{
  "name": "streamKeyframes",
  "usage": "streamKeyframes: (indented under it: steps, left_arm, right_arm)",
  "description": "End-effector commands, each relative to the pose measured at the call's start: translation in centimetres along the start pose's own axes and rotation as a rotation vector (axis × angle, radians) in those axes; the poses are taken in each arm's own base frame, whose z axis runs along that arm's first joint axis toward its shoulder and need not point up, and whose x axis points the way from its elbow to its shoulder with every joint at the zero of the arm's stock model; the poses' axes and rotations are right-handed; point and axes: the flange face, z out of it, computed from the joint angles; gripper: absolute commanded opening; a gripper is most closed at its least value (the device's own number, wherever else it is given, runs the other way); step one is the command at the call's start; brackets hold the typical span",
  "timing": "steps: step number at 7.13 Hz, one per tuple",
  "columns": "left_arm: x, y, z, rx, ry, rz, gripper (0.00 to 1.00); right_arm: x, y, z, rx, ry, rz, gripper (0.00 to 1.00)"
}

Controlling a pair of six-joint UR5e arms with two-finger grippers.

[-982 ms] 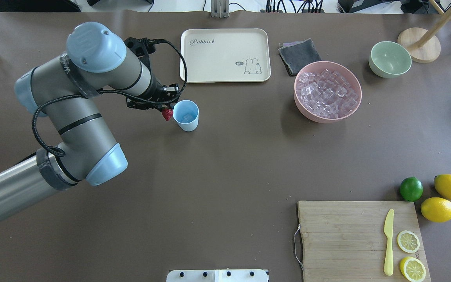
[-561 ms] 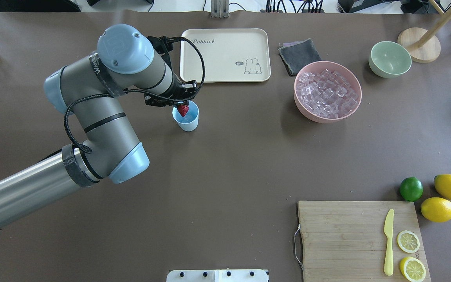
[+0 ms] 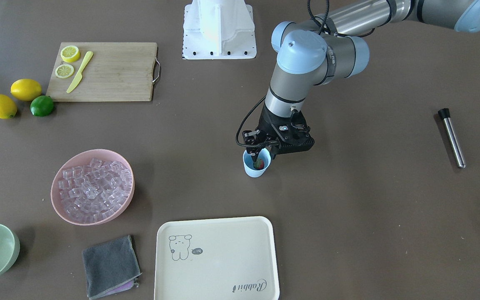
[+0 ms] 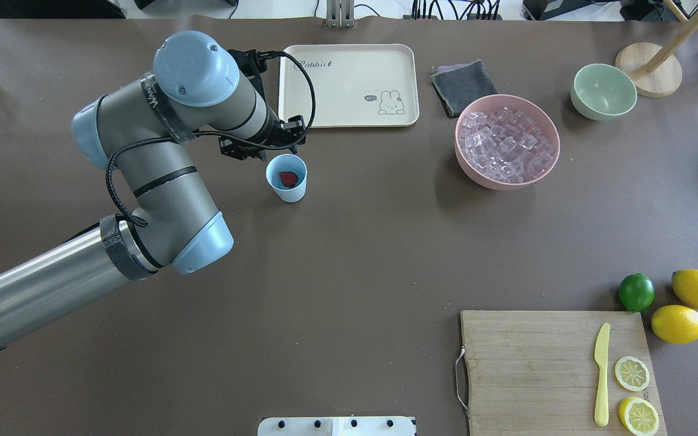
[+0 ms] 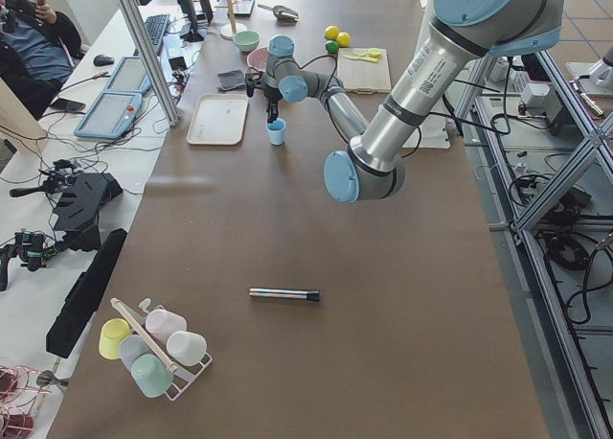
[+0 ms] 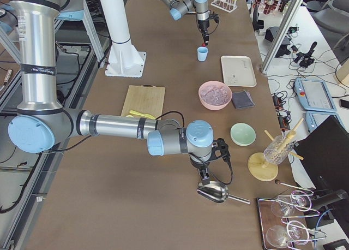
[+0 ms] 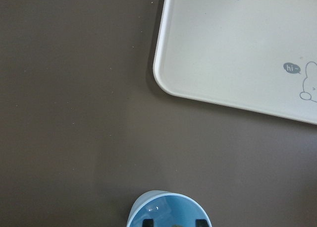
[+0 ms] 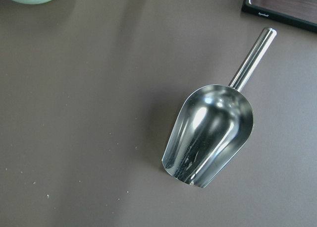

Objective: Mash ice and strawberries in cup
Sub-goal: 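Open the left gripper to drop the strawberry into the cup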

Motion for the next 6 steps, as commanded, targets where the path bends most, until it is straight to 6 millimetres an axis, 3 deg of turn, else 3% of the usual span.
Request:
streamKeyframes:
  steps: [1,2,3,5,6]
  left_arm:
    - [-0.9,0.1,0.0,-0.005,-0.006,0.0,0.97]
    - [-5.2,-0.2,-0.4,-0.011,-0.025,-0.014,0.97]
    - [-11.1,-1.3,-2.0,-0.063,-0.032,-0.01,0.97]
    - [-21.6,-3.4,-2.1,-0.075,-0.113,0.051,0.97]
    - [-29.0,-3.6,-2.1,-0.081,-0.173,0.153,0.97]
  right_arm:
    - [0.0,-0.1,-0.1,0.002,0.0,-0.001,0.99]
    - [-0.1,-0.2,-0.1,0.003,0.0,-0.002,0.99]
    - [0.0,-0.2,-0.1,-0.001,0.001,0.001,0.99]
    - [0.1,-0.1,0.0,-0.005,0.0,0.007,0.99]
    - [0.0,-0.2,0.0,-0.005,0.001,0.009,0.99]
